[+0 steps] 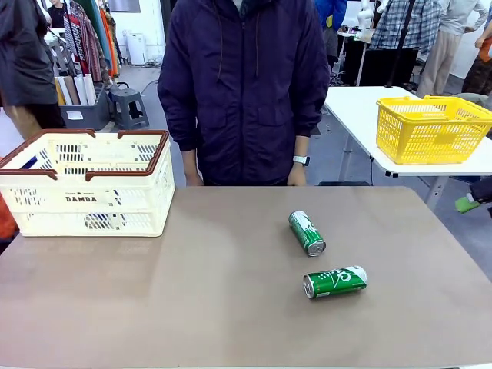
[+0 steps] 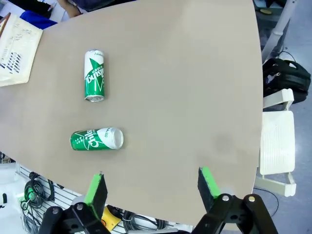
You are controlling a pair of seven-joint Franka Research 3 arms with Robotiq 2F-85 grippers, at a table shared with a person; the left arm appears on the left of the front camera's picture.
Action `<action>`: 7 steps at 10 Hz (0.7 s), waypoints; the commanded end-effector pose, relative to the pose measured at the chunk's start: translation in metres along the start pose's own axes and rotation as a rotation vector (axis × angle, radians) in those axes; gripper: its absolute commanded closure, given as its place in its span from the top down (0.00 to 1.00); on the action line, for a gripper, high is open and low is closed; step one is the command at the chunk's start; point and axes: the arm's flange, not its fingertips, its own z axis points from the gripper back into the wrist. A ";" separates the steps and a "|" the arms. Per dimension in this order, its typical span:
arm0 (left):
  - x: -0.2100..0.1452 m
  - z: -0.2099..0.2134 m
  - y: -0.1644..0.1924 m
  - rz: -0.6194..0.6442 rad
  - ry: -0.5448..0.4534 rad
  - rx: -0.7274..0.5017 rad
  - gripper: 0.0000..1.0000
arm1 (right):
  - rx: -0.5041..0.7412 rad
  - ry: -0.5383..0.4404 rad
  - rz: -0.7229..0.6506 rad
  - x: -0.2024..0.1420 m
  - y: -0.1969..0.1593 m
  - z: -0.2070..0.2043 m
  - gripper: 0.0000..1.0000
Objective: Place the drinks into the Shopping basket.
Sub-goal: Pick up one drink and place it into the Shopping basket.
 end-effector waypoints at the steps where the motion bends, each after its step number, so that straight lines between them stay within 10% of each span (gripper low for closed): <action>1: -0.004 0.001 -0.004 0.003 -0.008 -0.015 1.00 | -0.021 0.034 0.057 -0.005 0.037 -0.036 1.00; 5: -0.004 0.001 -0.004 0.003 -0.008 -0.015 1.00 | -0.048 0.214 0.586 0.024 0.161 -0.132 1.00; 7: -0.004 0.001 -0.004 0.003 -0.008 -0.015 1.00 | -0.124 0.312 0.633 0.021 0.202 -0.187 1.00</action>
